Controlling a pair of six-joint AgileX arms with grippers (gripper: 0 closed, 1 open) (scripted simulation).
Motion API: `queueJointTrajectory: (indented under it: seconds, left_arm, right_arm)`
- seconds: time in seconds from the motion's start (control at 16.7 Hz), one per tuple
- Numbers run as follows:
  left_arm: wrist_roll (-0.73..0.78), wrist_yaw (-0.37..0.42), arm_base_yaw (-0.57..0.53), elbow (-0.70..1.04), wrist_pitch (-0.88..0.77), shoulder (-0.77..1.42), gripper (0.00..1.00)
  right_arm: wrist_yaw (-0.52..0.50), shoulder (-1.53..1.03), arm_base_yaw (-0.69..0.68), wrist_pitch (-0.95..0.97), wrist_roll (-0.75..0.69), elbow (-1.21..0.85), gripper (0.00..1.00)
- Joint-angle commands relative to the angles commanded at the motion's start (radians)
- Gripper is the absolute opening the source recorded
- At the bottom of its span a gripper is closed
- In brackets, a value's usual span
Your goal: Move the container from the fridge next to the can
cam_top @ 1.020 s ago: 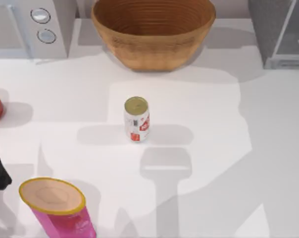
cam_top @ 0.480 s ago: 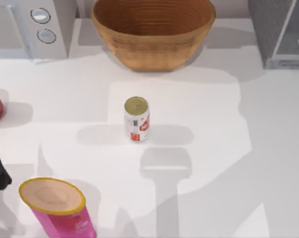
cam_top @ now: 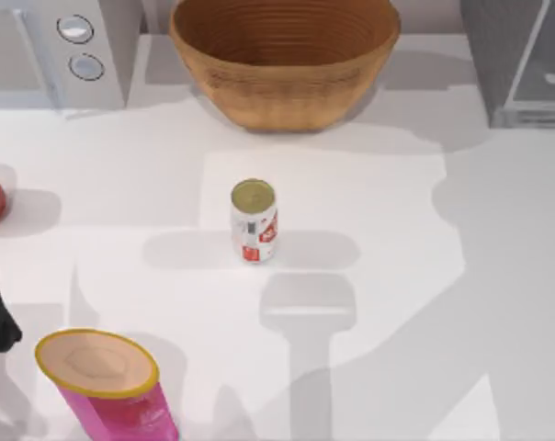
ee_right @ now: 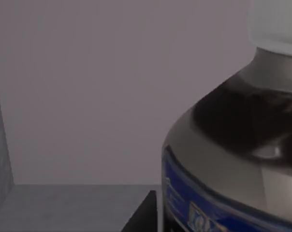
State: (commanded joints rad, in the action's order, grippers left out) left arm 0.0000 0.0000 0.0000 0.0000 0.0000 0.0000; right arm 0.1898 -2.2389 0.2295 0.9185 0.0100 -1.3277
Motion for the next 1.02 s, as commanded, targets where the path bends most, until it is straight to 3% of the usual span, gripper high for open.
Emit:
queueJointTrajectory:
  seconds: [0.3,0.66,1.02]
  left_arm:
    - [0.000,0.000,0.000,0.000,0.000,0.000,1.00]
    - [0.000,0.000,0.000,0.000,0.000,0.000,1.00]
    - [0.000,0.000,0.000,0.000,0.000,0.000,1.00]
  right_arm:
    - [0.002,0.075,0.000,-0.117,0.001,-0.031,0.00]
    - [0.003,0.090,0.004,-0.115,0.003,-0.016,0.00]
    - [0.043,0.273,0.043,-0.026,0.004,0.273,0.00]
